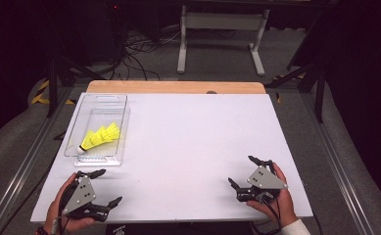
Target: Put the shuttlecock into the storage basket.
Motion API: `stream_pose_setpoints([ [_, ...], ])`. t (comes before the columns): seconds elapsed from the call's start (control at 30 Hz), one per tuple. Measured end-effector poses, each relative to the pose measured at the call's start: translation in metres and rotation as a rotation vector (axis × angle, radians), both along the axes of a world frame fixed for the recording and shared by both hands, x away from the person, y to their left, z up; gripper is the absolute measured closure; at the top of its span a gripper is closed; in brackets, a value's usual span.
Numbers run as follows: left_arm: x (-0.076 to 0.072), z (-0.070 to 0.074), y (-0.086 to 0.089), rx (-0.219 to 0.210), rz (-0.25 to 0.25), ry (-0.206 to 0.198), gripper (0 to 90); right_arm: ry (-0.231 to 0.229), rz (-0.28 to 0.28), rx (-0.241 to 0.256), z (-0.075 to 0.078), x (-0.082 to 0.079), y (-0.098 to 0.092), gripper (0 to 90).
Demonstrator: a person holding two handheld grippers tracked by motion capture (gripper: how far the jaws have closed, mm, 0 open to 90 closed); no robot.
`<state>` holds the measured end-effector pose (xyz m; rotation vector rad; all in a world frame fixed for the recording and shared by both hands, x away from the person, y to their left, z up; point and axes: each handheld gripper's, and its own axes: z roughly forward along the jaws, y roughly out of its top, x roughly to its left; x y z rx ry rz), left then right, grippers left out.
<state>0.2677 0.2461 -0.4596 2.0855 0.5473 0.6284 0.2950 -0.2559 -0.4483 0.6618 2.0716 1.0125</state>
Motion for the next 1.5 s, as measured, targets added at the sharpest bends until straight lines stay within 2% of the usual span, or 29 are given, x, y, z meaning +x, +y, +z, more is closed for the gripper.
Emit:
stream_pose_setpoints([
  [0.2, 0.003, 0.003, 0.002, -0.018, 0.010, -0.017, 6.1, -0.001, -0.012, 0.013, -0.006, -0.006, -0.005, 8.2],
  [0.47, 0.012, 0.010, 0.001, -0.041, 0.031, -0.064, 3.8, 0.016, -0.016, 0.043, -0.008, -0.009, -0.009, 6.0],
  [0.57, 0.014, 0.010, -0.001, -0.057, 0.037, -0.058, 3.2, 0.017, -0.013, 0.045, -0.009, -0.010, -0.010, 5.9],
  [0.67, 0.015, 0.010, -0.003, -0.042, 0.031, -0.066, 3.1, 0.016, -0.014, 0.045, -0.009, -0.011, -0.010, 6.1],
  [0.9, 0.014, 0.008, -0.004, -0.038, 0.024, -0.051, 3.3, 0.008, -0.015, 0.046, -0.009, -0.012, -0.010, 6.4],
  [1.0, 0.012, 0.008, -0.005, -0.042, 0.022, -0.057, 3.3, 0.002, -0.016, 0.041, -0.008, -0.013, -0.010, 6.4],
  [1.03, 0.012, 0.009, -0.004, -0.031, 0.016, -0.062, 3.3, 0.001, -0.017, 0.041, -0.008, -0.014, -0.010, 6.4],
  [1.17, 0.011, 0.008, -0.003, -0.045, 0.016, -0.053, 3.4, -0.009, -0.023, 0.038, -0.007, -0.016, -0.010, 6.4],
  [1.5, 0.012, 0.007, -0.003, -0.035, 0.008, -0.050, 3.4, -0.009, -0.030, 0.040, -0.006, -0.016, -0.010, 6.5],
])
